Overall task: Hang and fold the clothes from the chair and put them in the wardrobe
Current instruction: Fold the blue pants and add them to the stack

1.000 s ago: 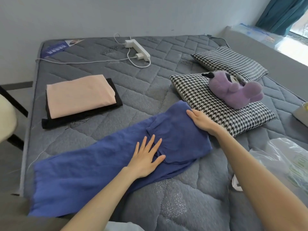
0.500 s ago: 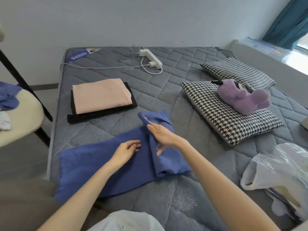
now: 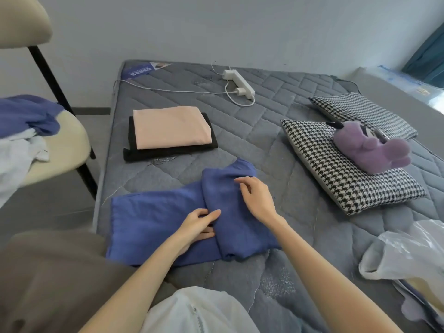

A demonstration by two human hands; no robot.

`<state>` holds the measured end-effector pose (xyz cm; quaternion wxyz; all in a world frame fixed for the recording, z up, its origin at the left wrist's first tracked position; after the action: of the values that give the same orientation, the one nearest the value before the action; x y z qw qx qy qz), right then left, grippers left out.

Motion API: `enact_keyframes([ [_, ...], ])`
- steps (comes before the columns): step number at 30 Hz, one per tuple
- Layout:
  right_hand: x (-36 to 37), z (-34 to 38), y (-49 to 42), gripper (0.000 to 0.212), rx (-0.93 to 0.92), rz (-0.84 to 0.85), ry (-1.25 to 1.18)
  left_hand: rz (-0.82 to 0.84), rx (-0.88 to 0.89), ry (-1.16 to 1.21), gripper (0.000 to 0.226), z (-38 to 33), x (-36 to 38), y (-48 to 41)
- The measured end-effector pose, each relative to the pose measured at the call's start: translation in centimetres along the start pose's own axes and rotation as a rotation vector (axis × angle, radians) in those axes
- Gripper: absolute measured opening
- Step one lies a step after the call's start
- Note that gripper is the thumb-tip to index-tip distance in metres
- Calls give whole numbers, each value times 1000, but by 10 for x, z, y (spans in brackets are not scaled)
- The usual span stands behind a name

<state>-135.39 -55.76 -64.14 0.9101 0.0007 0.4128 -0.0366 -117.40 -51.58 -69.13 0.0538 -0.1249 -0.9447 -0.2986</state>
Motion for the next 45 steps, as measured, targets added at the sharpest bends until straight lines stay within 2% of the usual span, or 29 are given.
enact_keyframes([
  [4, -13, -27, -12, 33, 12, -135, 20, 21, -1, -90, 43, 6, 11, -1],
  [7, -18, -40, -30, 35, 90, -80, 18, -67, 57, -235, 44, 9, 8, -2],
  [10, -23, -47, -48, 38, 183, 1, -50, -303, 237, -699, 50, -2, 9, 7],
  [13, -26, -51, -66, 35, 218, 88, -78, -433, 532, -895, 57, -22, 30, 15],
  [14, -25, -53, -71, 32, 219, 113, -91, -401, 620, -938, 54, -28, 41, 14],
  [16, -23, -57, -78, 26, 208, 127, -139, -231, 731, -1046, 48, -35, 66, 10],
  [19, -22, -61, -86, 16, 176, 102, -172, 15, 851, -1295, 62, -29, 105, 5],
  [22, -22, -63, -92, 13, 136, 106, -180, 97, 892, -1506, 74, -11, 127, -3],
  [24, -22, -65, -96, 14, 109, 113, -178, 94, 870, -1616, 67, -4, 131, -7],
  [27, -23, -67, -102, 14, 82, 110, -172, 40, 886, -1516, 40, 1, 130, -12],
  [30, -23, -64, -111, 12, 86, 97, -182, 144, 751, -1247, 12, 1, 125, -13],
  [34, -23, -51, -131, 8, 75, 67, -178, 306, 686, -1103, 13, 2, 124, -12],
  [37, -18, -41, -139, 10, 66, 93, -144, 319, 676, -1042, 15, 5, 123, -13],
  [41, -11, -45, -131, 11, 142, 148, -112, 338, 697, -1045, 15, 6, 123, -15],
  [45, -18, -60, -113, 9, 312, 110, -157, 318, 744, -1065, 42, 1, 119, -10],
])
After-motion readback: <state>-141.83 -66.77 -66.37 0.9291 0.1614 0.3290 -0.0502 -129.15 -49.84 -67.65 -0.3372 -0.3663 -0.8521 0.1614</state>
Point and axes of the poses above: each hand's wrist, its own y-axis away from the middle knuckle, its own x-axis out of the palm, z = x × y, the point moved 3 cm from there along -y, towards the middle knuckle, and after that the axes turned 2 degrees about z, right-handed, at the moved point
